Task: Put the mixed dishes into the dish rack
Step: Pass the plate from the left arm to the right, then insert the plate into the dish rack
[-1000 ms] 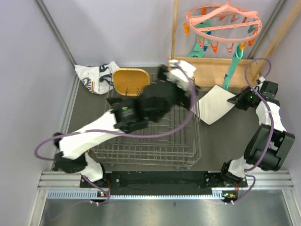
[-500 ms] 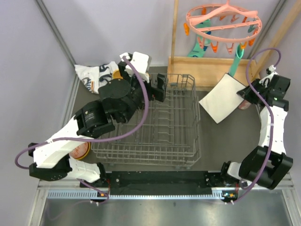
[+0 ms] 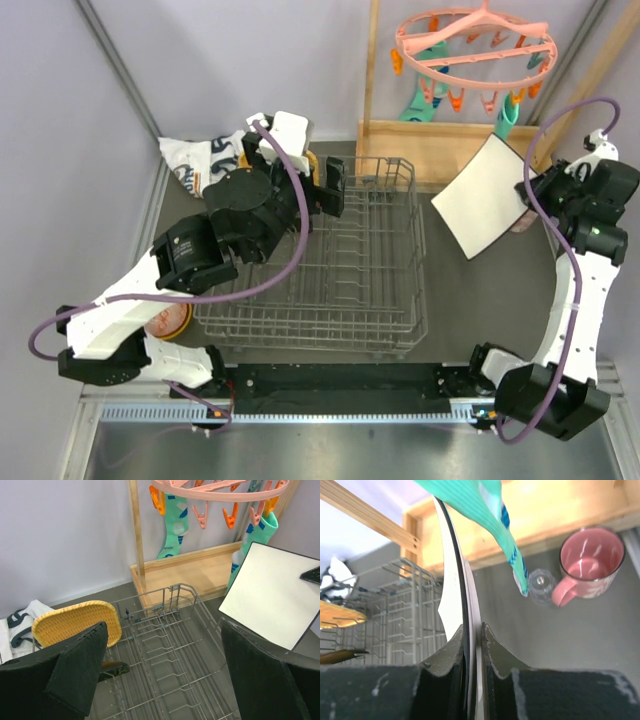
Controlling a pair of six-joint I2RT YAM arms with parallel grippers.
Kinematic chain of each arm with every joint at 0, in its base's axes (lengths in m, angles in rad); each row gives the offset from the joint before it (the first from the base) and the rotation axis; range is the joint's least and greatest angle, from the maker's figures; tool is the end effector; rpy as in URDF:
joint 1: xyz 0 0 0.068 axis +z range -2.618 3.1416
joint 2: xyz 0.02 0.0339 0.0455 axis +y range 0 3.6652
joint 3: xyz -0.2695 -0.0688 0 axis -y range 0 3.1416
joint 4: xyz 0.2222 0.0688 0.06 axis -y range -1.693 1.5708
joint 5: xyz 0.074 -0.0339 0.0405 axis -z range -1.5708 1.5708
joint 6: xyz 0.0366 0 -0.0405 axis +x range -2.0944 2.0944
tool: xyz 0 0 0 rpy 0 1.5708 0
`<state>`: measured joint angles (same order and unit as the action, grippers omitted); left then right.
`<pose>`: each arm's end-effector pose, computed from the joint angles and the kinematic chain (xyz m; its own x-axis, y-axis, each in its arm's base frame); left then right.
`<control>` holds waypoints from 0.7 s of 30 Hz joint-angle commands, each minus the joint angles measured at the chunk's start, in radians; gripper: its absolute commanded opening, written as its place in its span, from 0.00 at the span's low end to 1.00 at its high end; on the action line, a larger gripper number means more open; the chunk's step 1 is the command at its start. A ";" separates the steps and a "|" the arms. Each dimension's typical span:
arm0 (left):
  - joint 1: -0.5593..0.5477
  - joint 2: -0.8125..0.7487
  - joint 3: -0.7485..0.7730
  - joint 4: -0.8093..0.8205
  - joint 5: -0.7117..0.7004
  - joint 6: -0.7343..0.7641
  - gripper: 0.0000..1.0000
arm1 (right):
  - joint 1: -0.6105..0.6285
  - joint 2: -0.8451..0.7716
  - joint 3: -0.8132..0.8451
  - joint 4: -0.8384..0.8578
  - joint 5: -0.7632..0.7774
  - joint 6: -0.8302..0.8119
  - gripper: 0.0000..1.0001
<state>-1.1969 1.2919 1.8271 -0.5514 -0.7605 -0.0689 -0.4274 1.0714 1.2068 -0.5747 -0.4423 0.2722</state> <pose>0.0990 -0.1833 0.5359 -0.0350 -0.0473 -0.9983 0.4213 0.9051 -0.0577 0.1884 -0.0686 0.3940 -0.3669 0.4341 -0.8228 0.1253 0.8995 0.4187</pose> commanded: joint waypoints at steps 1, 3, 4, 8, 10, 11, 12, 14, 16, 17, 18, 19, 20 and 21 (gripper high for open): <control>0.005 -0.051 0.024 0.027 -0.014 0.009 0.99 | 0.006 -0.102 0.134 0.119 -0.055 0.056 0.00; 0.005 -0.066 0.027 0.030 -0.019 0.017 0.99 | 0.006 -0.122 0.158 0.102 -0.055 0.056 0.00; 0.005 -0.069 0.026 0.031 -0.022 0.018 0.99 | 0.006 -0.126 0.166 0.098 -0.055 0.056 0.00; 0.005 -0.083 0.029 0.024 -0.043 0.027 0.99 | 0.006 -0.159 0.212 0.075 -0.049 0.058 0.00; 0.005 -0.086 0.029 0.019 -0.043 0.026 0.99 | 0.006 -0.172 0.229 0.065 -0.052 0.058 0.00; 0.005 -0.089 0.028 0.019 -0.043 0.026 0.99 | 0.006 -0.175 0.241 0.064 -0.055 0.064 0.00; 0.005 -0.091 0.029 0.021 -0.043 0.026 0.99 | 0.006 -0.186 0.244 0.068 -0.064 0.068 0.00; 0.005 -0.094 0.029 0.018 -0.049 0.023 0.99 | 0.006 -0.197 0.258 0.085 -0.088 0.088 0.00; 0.005 -0.100 0.031 0.016 -0.060 0.020 0.99 | 0.006 -0.199 0.272 0.116 -0.160 0.099 0.00; 0.005 -0.101 0.034 0.013 -0.065 0.018 0.99 | 0.006 -0.202 0.286 0.134 -0.189 0.111 0.00; 0.006 -0.108 0.037 0.013 -0.071 0.015 0.99 | 0.006 -0.205 0.286 0.157 -0.260 0.122 0.00; 0.005 -0.114 0.035 0.016 -0.072 0.014 0.99 | 0.006 -0.206 0.289 0.227 -0.300 0.133 0.00; 0.005 -0.118 0.037 0.019 -0.072 0.012 0.99 | 0.006 -0.209 0.298 0.255 -0.337 0.165 0.00; 0.005 -0.129 0.035 0.021 -0.071 0.008 0.99 | 0.006 -0.209 0.306 0.283 -0.382 0.180 0.00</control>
<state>-1.1954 1.2064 1.8297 -0.5510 -0.8074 -0.0536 -0.4278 0.9100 1.3972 -0.6174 -0.5873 0.3271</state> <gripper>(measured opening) 0.987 0.117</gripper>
